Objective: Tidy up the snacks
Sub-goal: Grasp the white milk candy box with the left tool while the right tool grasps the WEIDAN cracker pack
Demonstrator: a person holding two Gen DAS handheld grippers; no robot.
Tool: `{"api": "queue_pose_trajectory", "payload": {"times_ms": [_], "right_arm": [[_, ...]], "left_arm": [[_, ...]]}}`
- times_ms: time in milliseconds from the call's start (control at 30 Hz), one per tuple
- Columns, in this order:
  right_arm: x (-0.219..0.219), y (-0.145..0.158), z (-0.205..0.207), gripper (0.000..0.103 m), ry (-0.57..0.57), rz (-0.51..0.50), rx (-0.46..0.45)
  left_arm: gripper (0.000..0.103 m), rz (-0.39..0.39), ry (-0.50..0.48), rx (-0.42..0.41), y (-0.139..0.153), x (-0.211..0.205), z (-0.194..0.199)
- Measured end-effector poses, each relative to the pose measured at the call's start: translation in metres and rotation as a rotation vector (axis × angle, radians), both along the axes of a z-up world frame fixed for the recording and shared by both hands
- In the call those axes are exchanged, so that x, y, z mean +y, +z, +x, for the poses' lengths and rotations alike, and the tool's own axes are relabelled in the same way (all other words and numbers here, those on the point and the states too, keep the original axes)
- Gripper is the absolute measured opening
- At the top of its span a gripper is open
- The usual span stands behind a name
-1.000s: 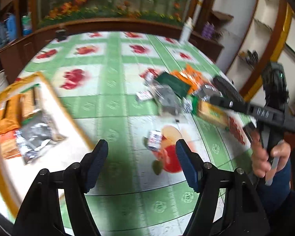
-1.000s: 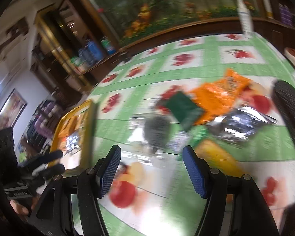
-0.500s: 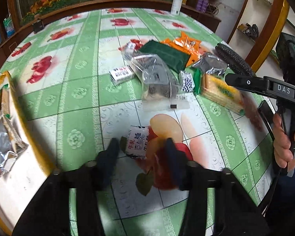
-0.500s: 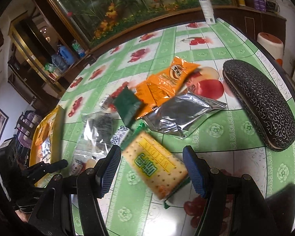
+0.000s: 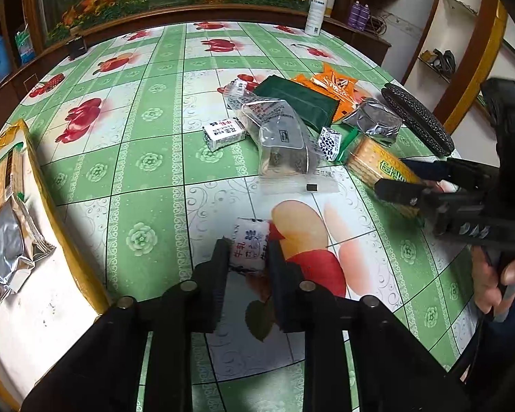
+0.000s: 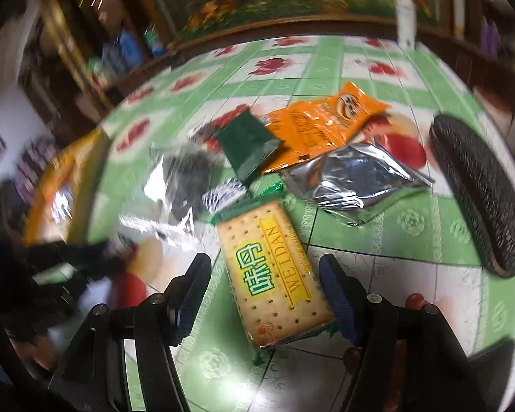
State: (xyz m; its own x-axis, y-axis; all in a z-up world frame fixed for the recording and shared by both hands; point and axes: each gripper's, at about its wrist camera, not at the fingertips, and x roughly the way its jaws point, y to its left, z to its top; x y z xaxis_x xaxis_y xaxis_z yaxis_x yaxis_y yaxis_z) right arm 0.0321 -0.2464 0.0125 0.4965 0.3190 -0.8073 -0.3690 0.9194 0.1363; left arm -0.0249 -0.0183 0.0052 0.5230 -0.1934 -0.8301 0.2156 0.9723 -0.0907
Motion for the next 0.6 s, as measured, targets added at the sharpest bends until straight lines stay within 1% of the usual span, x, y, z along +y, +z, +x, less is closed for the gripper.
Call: {"api": "queue_pose_trajectory", "payload": {"times_ms": [33, 100, 167, 233, 367, 500, 600], "right_arm": [[0.005, -0.002, -0.002, 0.051, 0.009, -0.036, -0.011], [0.013, -0.003, -0.008, 0.048, 0.026, -0.082, -0.039], [0.017, -0.003, -0.011, 0.048, 0.042, -0.092, -0.050], [0.015, 0.000, -0.012, 0.048, 0.045, -0.063, -0.056], [0.010, 0.011, -0.014, 0.048, 0.055, 0.023, -0.087], [0.007, 0.020, -0.016, 0.048, 0.083, 0.117, -0.090], [0.007, 0.026, -0.018, 0.048, 0.093, 0.164, -0.101]], "left_arm": [[0.018, 0.005, 0.001, -0.003, 0.000, -0.001, 0.000], [0.017, 0.022, 0.003, -0.012, 0.000, -0.004, -0.002], [0.017, 0.019, 0.013, -0.020, 0.000, -0.004, -0.003], [0.016, 0.003, 0.018, -0.018, 0.000, -0.002, -0.003], [0.017, -0.026, 0.031, -0.043, 0.010, 0.004, -0.007], [0.017, -0.038, 0.039, -0.074, 0.021, 0.008, -0.012], [0.017, -0.036, 0.052, -0.097, 0.028, 0.013, -0.016]]}}
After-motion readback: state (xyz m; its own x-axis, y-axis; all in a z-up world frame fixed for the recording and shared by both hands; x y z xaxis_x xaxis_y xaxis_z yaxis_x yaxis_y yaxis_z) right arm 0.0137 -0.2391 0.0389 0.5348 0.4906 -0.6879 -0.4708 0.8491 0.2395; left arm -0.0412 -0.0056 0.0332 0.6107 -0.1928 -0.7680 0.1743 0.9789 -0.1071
